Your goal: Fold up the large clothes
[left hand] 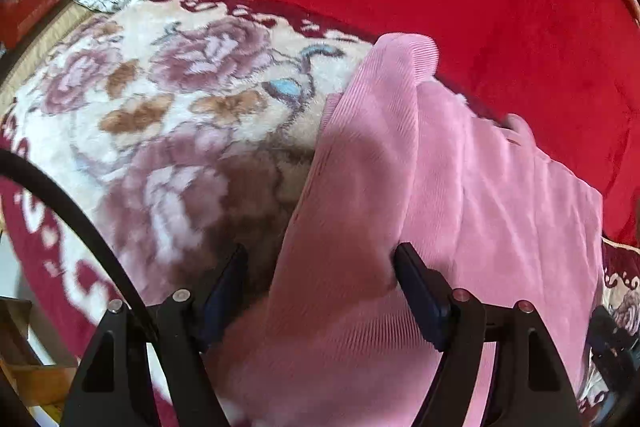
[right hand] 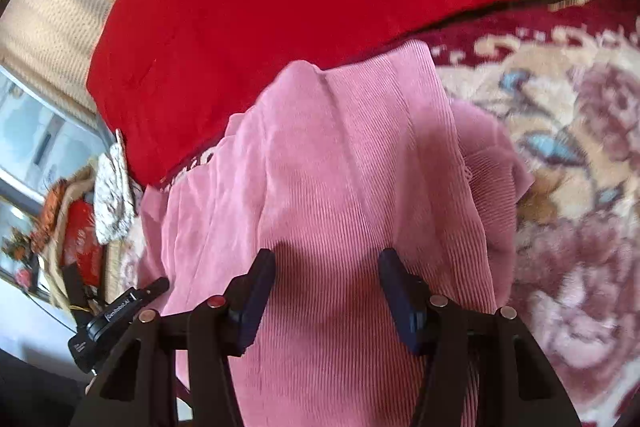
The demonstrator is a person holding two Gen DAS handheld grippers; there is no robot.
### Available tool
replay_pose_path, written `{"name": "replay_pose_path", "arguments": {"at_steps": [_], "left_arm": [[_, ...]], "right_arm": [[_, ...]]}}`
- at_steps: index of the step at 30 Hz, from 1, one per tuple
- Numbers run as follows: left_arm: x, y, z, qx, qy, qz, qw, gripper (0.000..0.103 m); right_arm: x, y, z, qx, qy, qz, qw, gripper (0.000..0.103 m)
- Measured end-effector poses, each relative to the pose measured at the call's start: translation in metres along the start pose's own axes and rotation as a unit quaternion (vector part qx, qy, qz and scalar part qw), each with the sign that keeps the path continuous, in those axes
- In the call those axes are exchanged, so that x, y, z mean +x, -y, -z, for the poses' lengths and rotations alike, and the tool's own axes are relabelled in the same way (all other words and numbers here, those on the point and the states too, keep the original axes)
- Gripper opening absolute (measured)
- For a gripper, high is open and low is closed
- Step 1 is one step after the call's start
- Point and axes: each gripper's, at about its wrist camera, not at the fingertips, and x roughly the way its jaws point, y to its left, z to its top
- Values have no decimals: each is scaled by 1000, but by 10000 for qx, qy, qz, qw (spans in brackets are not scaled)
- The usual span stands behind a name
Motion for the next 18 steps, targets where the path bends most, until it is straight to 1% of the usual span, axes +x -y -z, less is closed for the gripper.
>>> {"name": "replay_pose_path", "arguments": {"at_steps": [2,4,5,6,7,8,9,10,11,12,13,14,15,16,17,18], "left_arm": [[-23,1,5,-13,221,115,9997,76],[-49,2,9,85,670,225,9975,76],[-61,2,14,213,1030,213,9942,77],[-69,-2,23,367,1444,158,9887,80],[-69,-6,32,473,1737,115,9836,86],[-65,-10,39,521,1876,91,9808,88],[-47,-21,45,453,1749,-33,9835,88],[-27,-27,38,226,1169,-167,9927,88],[-12,-35,30,38,747,-8,9972,88],[2,-48,23,-321,452,445,9975,89],[2,-56,18,-522,581,535,9955,88],[-1,-58,14,-465,741,372,9955,88],[-4,-57,12,-345,822,186,9958,88],[-7,-55,10,-206,937,34,9954,88],[-10,-54,10,-151,1015,14,9947,88],[-14,-52,10,-28,1194,-11,9928,88]], "right_arm": [[-17,-9,6,-108,193,-147,9996,58],[-28,-17,9,-150,306,-224,9992,59],[-34,-22,12,-221,366,-365,9984,59],[-39,-28,15,-334,437,-513,9972,64],[-44,-33,21,-534,557,-644,9949,70],[-42,-38,26,-661,611,-645,9938,73],[-40,-39,33,-812,604,-545,9934,74],[-28,-40,36,-948,404,-312,9942,74],[-18,-39,37,-969,218,-216,9948,74],[-5,-34,36,-925,2,-204,9955,74],[5,-30,35,-853,-90,-234,9960,74],[9,-28,33,-842,-16,-239,9962,74],[8,-29,30,-863,17,-239,9960,75],[7,-33,28,-874,-15,-259,9958,75],[4,-33,25,-856,32,-373,9956,75],[-1,-34,23,-825,169,-604,9946,75]]}}
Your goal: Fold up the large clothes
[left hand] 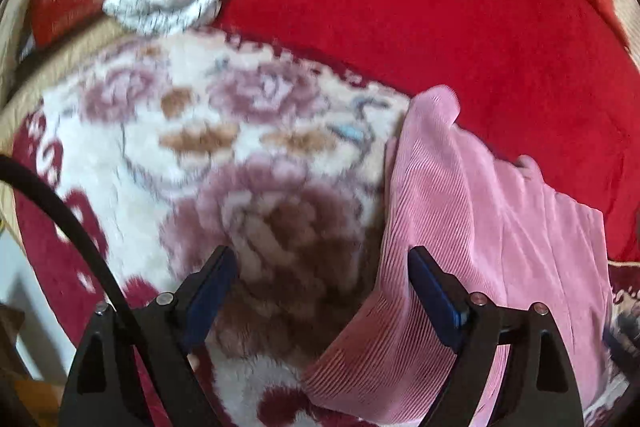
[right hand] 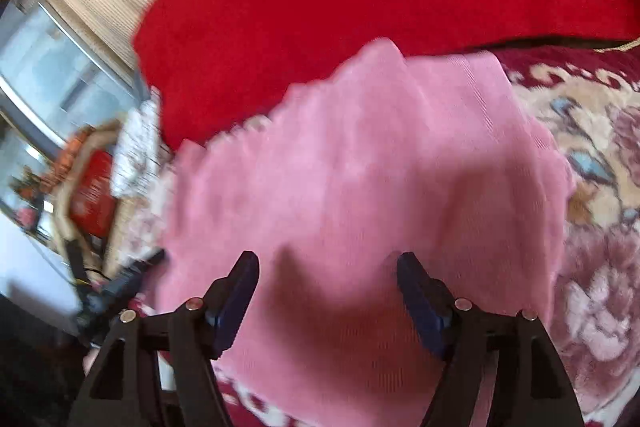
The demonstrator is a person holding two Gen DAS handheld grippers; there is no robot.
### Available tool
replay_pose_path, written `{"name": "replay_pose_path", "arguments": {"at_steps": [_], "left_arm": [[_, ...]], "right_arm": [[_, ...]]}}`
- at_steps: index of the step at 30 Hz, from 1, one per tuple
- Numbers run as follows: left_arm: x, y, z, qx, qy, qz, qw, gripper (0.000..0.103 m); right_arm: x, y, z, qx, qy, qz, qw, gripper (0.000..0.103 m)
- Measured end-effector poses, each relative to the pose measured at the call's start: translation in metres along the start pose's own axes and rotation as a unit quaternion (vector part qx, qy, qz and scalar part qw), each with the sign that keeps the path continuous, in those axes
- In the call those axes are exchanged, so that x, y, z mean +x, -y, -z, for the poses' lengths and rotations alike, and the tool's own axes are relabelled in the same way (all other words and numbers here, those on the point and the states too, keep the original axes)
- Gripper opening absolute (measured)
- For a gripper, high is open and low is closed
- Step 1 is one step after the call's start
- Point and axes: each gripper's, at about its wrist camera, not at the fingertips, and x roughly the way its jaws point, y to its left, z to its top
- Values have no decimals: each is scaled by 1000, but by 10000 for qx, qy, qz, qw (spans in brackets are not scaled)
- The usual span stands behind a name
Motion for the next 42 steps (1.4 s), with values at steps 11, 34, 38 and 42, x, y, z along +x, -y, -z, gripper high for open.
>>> {"name": "replay_pose_path", "arguments": {"at_steps": [11,34,38,42], "left_arm": [[11,-33,6,-324,-409,388,9979,88],[-35,-52,27,-997,-487,1683,9795,88],[-53,-43,42,-883,-289,1976,9759,88],[-53,-31,65,-909,-505,2073,9727,88]], "right_arm": [[33,-4,-6,333,-153,-192,9991,75],[21,12,5,533,100,-291,9981,70],[19,15,5,566,80,-365,9977,70],[18,18,4,595,55,-437,9973,70]]}}
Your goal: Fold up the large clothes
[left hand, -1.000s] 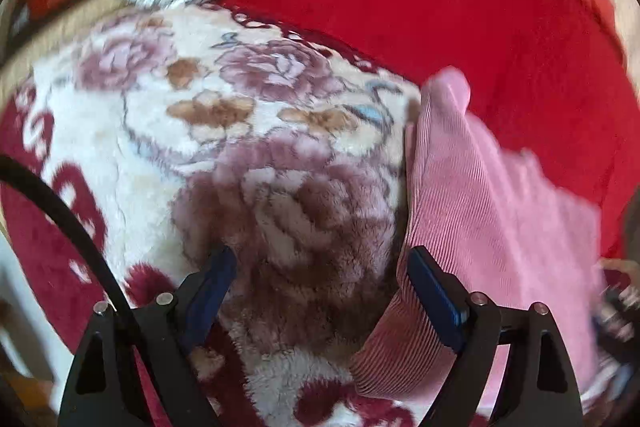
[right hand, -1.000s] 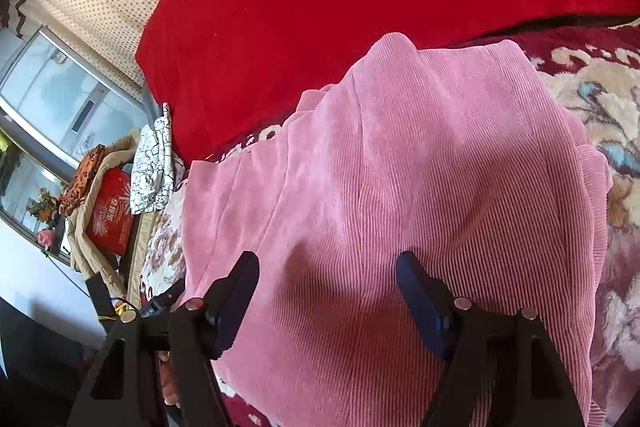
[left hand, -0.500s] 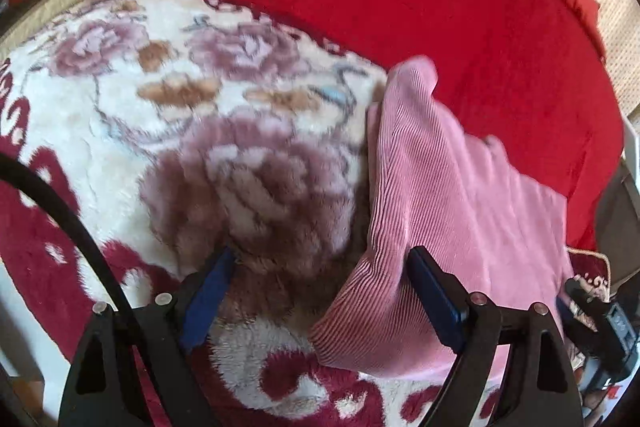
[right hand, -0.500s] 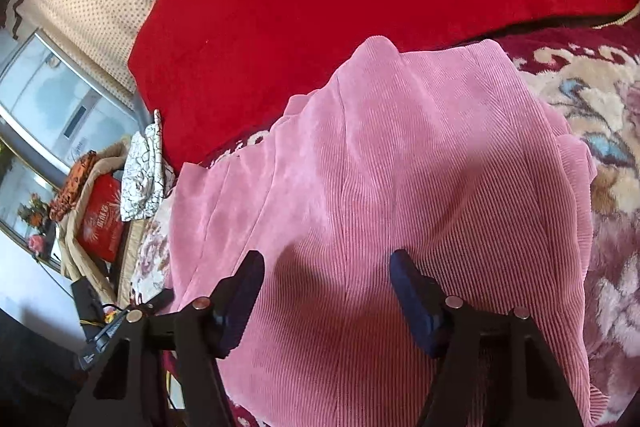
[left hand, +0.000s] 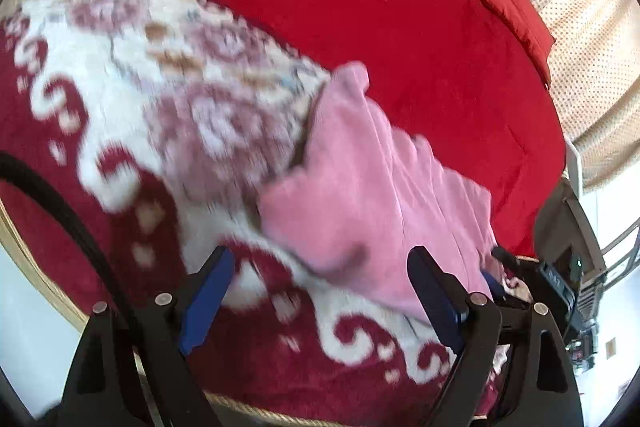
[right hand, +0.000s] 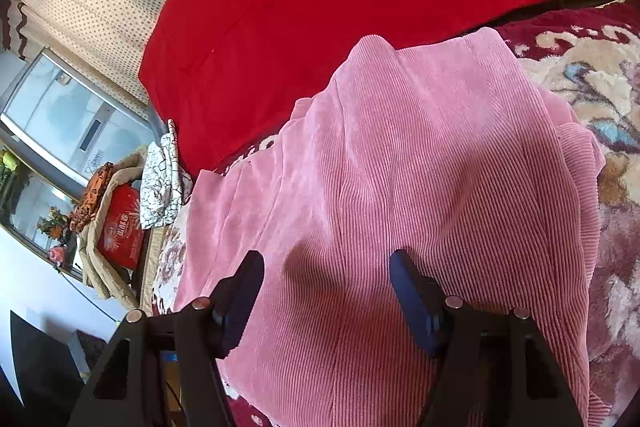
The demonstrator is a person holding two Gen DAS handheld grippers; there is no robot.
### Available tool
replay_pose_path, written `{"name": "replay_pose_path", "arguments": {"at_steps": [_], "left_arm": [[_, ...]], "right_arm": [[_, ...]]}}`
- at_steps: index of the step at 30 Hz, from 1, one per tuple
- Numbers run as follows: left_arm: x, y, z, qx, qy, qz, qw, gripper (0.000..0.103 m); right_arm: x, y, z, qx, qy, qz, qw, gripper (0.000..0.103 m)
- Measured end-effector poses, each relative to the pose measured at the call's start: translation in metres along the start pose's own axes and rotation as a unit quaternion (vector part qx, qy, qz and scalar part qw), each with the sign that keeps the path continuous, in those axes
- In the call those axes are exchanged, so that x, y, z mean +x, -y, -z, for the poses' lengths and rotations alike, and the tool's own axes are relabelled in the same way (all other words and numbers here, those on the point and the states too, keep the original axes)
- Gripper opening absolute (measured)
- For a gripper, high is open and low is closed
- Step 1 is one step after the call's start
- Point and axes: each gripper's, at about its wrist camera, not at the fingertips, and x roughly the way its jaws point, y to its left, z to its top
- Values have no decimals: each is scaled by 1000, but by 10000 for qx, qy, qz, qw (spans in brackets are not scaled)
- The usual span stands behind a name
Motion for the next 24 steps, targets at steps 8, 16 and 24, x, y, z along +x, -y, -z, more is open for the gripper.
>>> {"name": "replay_pose_path", "arguments": {"at_steps": [8,16,24], "left_arm": [[30,-12,-7,-950,124,166,9953,92],[44,10,-27,-787,387,569,9945,62],[60,24,-25,-571,350,387,9970,88]], "right_arm": [[-1,5,-1,58,-32,-105,9999,70],[-3,6,0,22,2,-196,9998,70],[-4,10,0,53,-23,-299,9995,70]]}}
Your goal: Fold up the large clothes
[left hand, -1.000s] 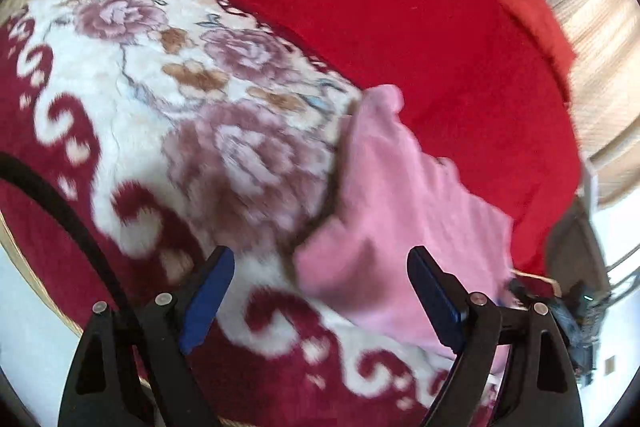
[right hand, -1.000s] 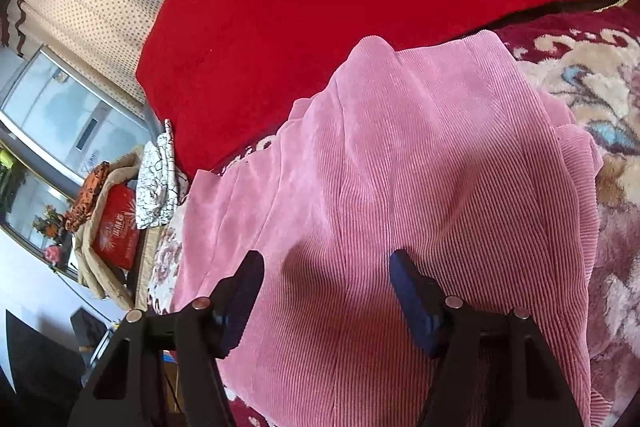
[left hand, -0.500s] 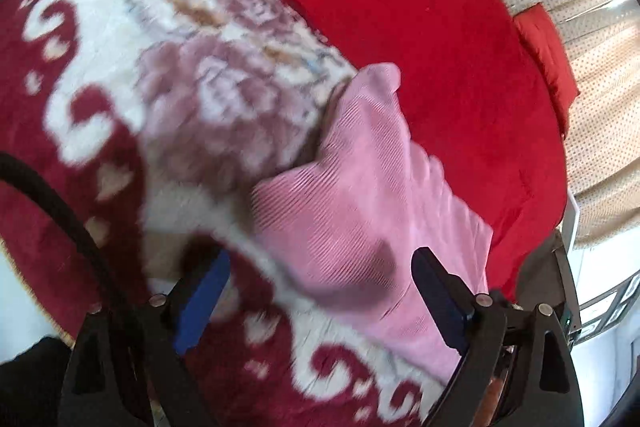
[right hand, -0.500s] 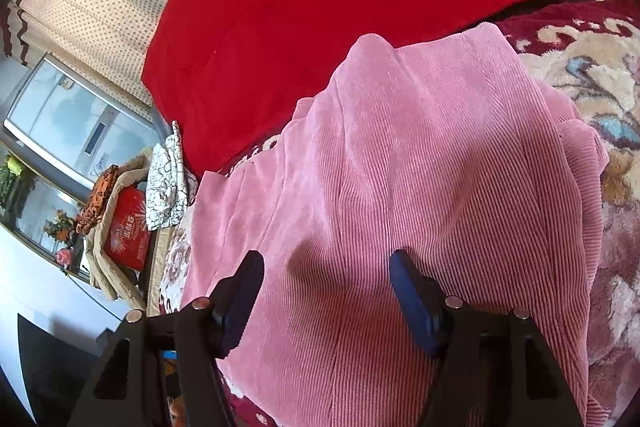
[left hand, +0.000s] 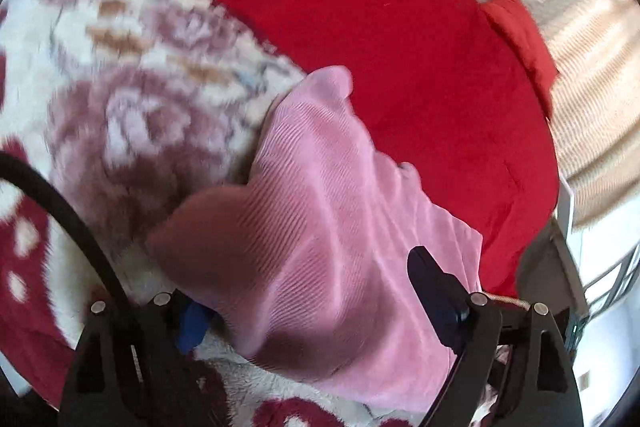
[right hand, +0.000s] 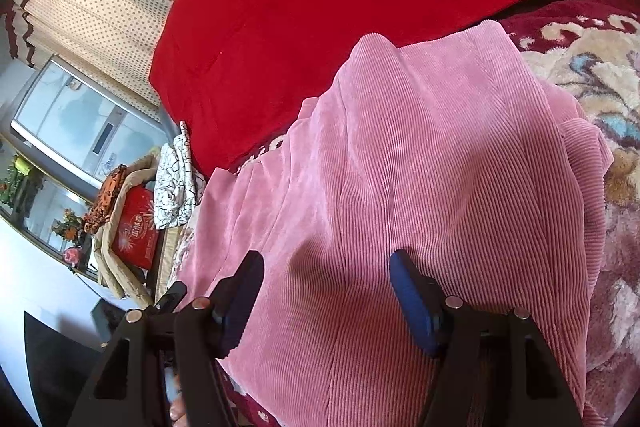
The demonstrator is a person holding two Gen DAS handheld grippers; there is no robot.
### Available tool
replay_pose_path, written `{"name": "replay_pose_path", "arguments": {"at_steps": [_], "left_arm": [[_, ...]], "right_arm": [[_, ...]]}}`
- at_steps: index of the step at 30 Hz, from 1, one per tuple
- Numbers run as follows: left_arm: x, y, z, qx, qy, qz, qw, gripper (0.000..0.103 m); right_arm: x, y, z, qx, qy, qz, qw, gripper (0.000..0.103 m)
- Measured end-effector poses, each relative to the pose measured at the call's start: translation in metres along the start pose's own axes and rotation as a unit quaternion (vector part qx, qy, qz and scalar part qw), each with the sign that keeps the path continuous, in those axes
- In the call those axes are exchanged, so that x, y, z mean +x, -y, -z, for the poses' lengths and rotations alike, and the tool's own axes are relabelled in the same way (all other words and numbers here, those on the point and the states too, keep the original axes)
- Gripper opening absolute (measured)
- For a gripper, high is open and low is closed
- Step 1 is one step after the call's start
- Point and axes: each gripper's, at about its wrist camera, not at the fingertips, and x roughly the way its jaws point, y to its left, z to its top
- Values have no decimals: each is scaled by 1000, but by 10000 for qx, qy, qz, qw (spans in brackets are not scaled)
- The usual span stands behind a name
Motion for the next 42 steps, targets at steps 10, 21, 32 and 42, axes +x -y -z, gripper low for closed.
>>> {"name": "replay_pose_path", "arguments": {"at_steps": [10,21,32,42], "left_arm": [[3,18,1,480,153,128,9986,38],[11,127,81,3948,65,-126,9187,27],[17,117,89,4198,-114,-55,9075,27],[9,117,85,4140,-144,58,9101,27]], "right_arm": [[-1,7,-4,78,-90,-185,9998,70],[-6,32,-7,567,-290,-786,9949,68],[-14,21,-28,984,-212,-1559,9826,75],[58,-46,-53,314,-1107,-1213,9859,82]]}}
